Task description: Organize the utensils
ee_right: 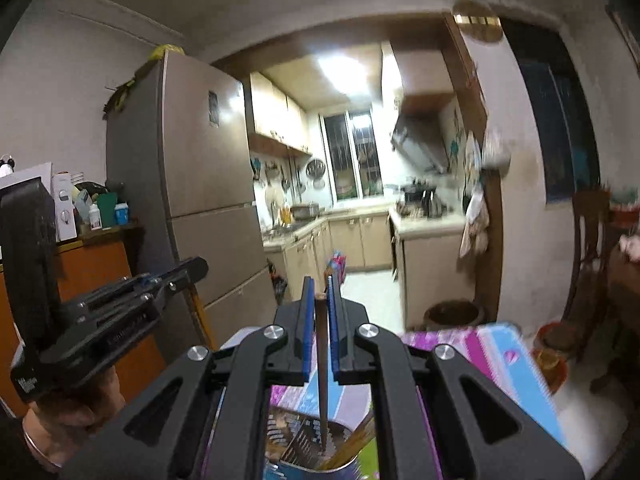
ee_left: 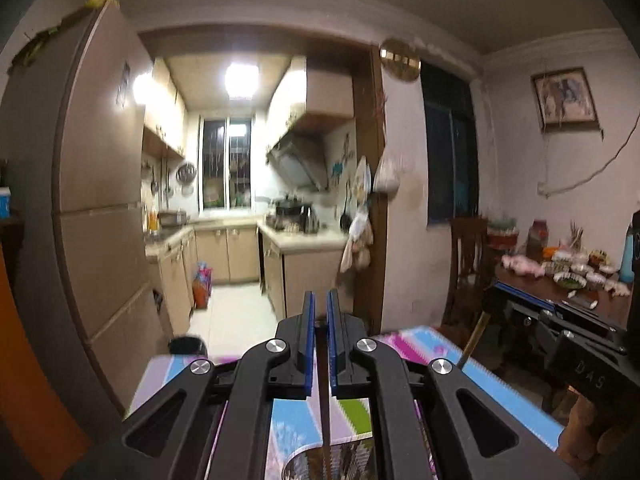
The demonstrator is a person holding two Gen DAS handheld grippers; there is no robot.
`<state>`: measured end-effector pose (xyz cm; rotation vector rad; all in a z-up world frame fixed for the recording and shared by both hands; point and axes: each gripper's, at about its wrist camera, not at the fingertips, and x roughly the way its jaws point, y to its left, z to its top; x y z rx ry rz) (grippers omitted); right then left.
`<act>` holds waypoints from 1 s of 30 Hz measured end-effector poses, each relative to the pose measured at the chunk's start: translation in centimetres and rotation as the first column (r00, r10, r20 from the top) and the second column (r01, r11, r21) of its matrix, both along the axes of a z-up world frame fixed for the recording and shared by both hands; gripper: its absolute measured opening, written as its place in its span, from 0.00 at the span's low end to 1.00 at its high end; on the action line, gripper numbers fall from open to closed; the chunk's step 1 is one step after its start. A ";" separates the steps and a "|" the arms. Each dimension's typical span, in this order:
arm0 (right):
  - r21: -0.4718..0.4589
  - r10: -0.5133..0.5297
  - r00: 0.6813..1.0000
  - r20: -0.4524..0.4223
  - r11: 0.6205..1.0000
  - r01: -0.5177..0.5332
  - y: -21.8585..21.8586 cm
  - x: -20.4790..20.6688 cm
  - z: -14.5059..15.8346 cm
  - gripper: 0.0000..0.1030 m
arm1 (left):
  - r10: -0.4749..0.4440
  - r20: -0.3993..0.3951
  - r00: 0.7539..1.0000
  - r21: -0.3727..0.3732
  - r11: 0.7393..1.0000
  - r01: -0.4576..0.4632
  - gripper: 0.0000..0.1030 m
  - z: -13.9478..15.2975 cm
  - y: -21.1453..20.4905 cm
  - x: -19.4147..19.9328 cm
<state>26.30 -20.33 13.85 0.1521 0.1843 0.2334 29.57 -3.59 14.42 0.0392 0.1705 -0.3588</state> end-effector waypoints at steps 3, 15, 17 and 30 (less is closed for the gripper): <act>0.023 0.013 0.998 -0.061 1.000 -0.012 0.4 1.0 -2.6 0.05 | 0.017 -0.060 0.998 0.010 1.000 -0.017 0.07 -2.6 0.1 1.2; 0.064 -0.055 0.998 -0.032 0.996 0.057 -2.2 -2.1 -1.9 0.26 | 0.077 0.021 0.997 -0.010 0.997 -0.077 0.50 -0.6 2.3 -3.1; 0.072 -0.075 0.997 0.019 0.995 0.074 -3.2 -4.3 -0.2 0.40 | 0.118 0.083 0.990 -0.001 0.993 -0.118 0.71 0.7 3.0 -5.6; -0.020 -0.275 0.947 0.163 0.959 0.282 -1.1 -25.6 -0.8 0.95 | 0.301 0.026 0.953 0.104 0.948 -0.302 0.96 -2.8 3.8 -24.4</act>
